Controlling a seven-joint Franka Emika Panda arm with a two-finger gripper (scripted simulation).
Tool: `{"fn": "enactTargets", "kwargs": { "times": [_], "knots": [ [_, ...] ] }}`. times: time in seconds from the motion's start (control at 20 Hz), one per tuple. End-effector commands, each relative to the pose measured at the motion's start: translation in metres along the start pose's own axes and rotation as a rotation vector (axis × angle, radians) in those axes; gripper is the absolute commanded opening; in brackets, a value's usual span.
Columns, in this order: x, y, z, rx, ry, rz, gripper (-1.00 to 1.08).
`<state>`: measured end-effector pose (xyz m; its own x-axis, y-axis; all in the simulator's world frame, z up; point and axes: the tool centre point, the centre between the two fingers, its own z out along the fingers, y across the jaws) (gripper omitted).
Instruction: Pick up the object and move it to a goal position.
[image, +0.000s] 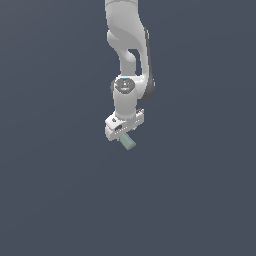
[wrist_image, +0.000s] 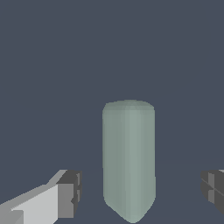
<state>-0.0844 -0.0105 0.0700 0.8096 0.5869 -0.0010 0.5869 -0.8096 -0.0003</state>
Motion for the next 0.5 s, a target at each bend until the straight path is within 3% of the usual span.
{"fn": "enactTargets", "kwargs": {
  "times": [0.0, 0.45],
  "knots": [
    [-0.001, -0.001, 0.001, 0.0, 0.001, -0.008, 1.0],
    [-0.001, -0.001, 0.019, 0.0, 0.001, -0.006, 1.0]
  ]
}}
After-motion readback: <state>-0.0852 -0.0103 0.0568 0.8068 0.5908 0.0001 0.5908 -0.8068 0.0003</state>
